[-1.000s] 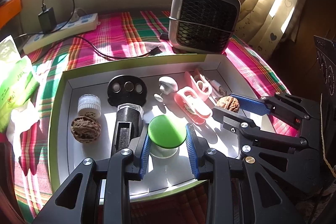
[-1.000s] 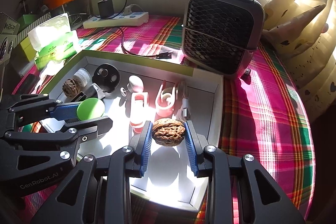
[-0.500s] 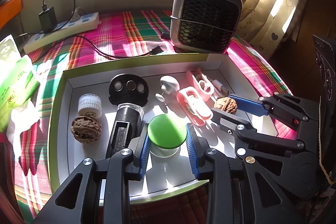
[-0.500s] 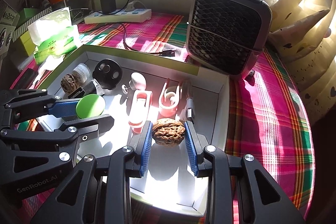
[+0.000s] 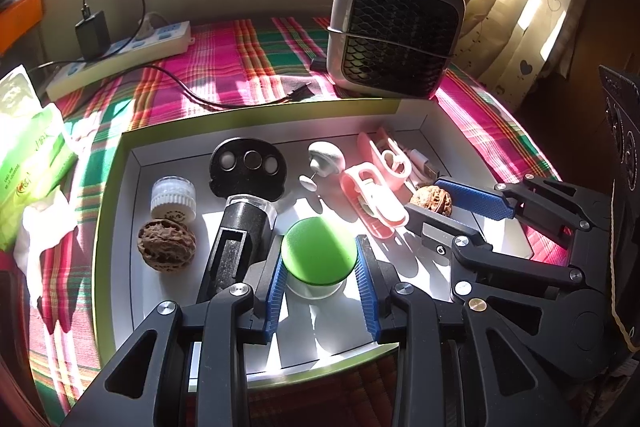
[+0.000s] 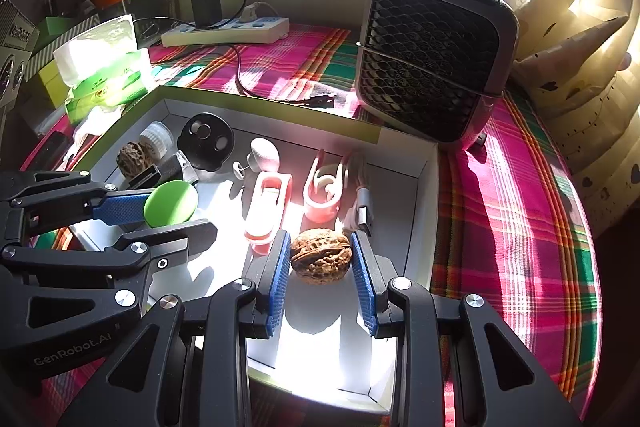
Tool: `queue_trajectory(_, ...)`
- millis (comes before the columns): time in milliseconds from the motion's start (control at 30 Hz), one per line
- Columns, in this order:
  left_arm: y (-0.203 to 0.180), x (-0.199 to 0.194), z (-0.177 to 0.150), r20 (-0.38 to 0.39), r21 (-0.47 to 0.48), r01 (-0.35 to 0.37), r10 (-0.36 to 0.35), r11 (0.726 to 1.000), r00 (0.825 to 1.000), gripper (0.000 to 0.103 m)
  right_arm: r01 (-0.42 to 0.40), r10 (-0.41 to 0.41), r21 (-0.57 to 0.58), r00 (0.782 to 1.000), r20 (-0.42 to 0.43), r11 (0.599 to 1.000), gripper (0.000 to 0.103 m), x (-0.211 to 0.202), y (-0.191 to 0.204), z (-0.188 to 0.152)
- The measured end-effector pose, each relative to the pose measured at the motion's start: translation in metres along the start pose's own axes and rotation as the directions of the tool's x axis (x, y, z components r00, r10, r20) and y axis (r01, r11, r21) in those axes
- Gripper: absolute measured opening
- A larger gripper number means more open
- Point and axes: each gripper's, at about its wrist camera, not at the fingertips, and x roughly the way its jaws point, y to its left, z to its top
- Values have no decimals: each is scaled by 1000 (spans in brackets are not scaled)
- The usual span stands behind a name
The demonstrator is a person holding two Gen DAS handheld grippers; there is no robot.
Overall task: Organize objects
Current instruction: 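Lower the green mushroom into the box and open the left tool while the right holds the walnut, then lower the walnut into the box and open the right tool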
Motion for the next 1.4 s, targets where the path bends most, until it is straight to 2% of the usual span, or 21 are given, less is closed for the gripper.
queue_trajectory(800,-2,-8,-5,8,7,-23,23,1000,1000,39,4,-4,36,1000,15,999,32,-10,-3,-5)
queue_trajectory(967,-4,-14,-6,20,0,-31,31,1000,999,39,2,-3,54,1000,20,999,36,-15,-4,-8)
queue_trajectory(1267,-6,-27,-13,42,-17,-38,39,999,998,39,-18,15,92,999,33,996,38,-27,0,-13)
queue_trajectory(1400,-7,-38,-17,74,-21,-72,74,997,995,39,-14,10,104,999,45,995,40,-36,2,-17)
